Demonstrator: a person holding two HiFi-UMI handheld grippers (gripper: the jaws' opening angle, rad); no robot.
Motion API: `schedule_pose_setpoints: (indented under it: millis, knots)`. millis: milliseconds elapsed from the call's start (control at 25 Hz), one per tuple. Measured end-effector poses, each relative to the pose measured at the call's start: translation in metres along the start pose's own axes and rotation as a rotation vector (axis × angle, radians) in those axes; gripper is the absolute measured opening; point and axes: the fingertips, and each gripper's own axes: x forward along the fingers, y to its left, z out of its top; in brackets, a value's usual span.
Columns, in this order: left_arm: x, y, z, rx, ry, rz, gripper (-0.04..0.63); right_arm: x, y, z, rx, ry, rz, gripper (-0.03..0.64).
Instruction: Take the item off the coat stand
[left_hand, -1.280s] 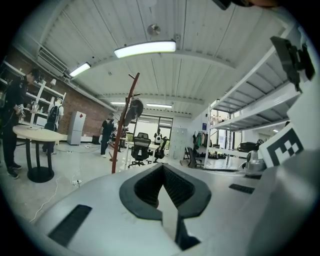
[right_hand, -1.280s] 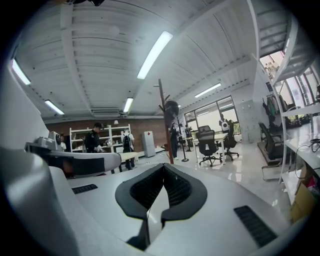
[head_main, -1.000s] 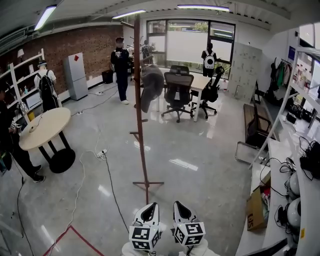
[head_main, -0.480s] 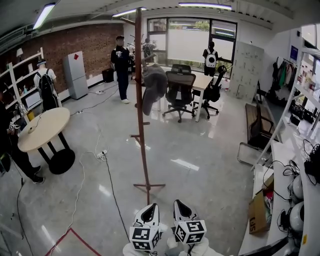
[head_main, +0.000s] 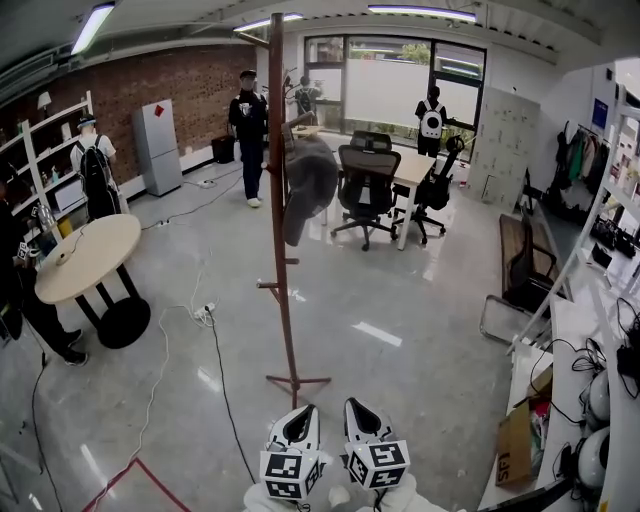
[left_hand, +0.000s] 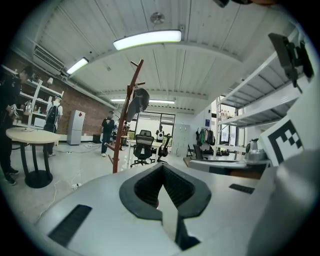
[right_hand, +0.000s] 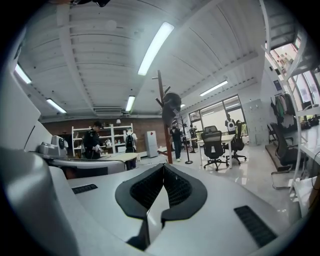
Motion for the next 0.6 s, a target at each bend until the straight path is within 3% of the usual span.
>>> schedule_pose_setpoints:
  millis: [600]
  knots:
    - [0.083,0.014,0.006,0.005,0.01,0.077,-0.012,0.064,-0.059,0.009,-0.032,0.006,0.049,0.009]
